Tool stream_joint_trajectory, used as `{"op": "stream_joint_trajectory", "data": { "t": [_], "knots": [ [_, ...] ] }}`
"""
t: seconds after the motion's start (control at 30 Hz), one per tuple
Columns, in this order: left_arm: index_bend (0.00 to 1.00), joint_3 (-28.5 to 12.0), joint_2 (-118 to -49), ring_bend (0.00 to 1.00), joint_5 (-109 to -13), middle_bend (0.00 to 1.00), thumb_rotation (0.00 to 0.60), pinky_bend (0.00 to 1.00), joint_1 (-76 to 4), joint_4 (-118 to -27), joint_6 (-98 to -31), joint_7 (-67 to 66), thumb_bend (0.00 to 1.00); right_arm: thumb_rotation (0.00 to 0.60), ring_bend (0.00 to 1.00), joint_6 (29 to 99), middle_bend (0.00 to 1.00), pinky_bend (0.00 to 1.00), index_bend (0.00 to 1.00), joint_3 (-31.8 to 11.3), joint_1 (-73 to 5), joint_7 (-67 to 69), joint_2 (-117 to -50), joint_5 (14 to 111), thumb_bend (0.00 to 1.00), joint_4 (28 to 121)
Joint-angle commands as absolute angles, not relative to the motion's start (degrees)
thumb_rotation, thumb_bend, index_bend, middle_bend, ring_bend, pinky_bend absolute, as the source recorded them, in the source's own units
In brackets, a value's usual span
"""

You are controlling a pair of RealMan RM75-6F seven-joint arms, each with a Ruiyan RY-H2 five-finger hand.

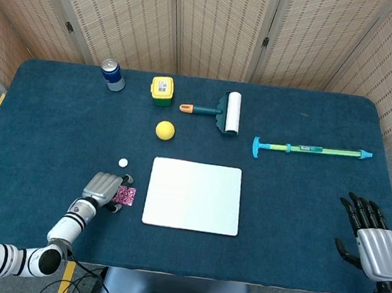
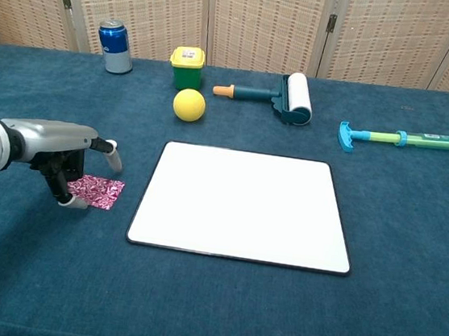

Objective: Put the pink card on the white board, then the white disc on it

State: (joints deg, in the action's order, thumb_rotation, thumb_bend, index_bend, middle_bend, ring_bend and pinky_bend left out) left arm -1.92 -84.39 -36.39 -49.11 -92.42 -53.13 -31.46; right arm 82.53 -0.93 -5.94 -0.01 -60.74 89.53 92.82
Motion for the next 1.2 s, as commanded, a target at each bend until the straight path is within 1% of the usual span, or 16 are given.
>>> {"op": "stream_joint_trajectory", "data": {
  "t": [0.03, 0.57, 0.93, 1.07, 1.2],
  "knots": [
    [0.25, -1.9, -84.6, 0.98, -36.1, 1.00, 0.600, 0.88, -49.2, -92.0, -52.8, -31.6, 0.32, 0.600, 0.00, 82.3, 0.00, 0.00, 0.00, -0.9, -6.0, -0.1, -60.8, 89.5, 0.29, 92.8],
    [0.28, -1.9, -84.8, 0.98, -37.1, 1.00, 0.600, 0.88, -48.3, -91.5, -53.3, -30.7, 0.32, 0.600, 0.00, 82.4, 0.00, 0.00, 0.00, -0.9, -5.9, -0.3, -60.8, 89.6, 0.29, 92.9],
    [0.30, -1.9, -85.9, 0.98, -38.3, 1.00, 0.600, 0.88, -47.6, -88.9, -51.6, -28.7, 0.33, 0.600, 0.00, 82.0, 0.00, 0.00, 0.00, -1.1, -6.0, -0.6, -61.0, 89.0, 0.29, 92.7],
    [0.34, -2.1, -86.1, 0.98, -39.4, 1.00, 0.600, 0.88, -47.2, -88.5, -51.7, -28.0, 0.33, 0.600, 0.00, 81.7, 0.00, 0.00, 0.00, -1.1, -6.2, -0.8, -61.0, 88.9, 0.29, 92.7],
    [0.43, -2.3, -86.7, 0.98, -41.2, 1.00, 0.600, 0.88, -46.4, -87.6, -52.4, -26.8, 0.32, 0.600, 0.00, 81.7, 0.00, 0.00, 0.00, -1.1, -6.2, -0.9, -61.1, 88.9, 0.29, 92.7]
  ]
}}
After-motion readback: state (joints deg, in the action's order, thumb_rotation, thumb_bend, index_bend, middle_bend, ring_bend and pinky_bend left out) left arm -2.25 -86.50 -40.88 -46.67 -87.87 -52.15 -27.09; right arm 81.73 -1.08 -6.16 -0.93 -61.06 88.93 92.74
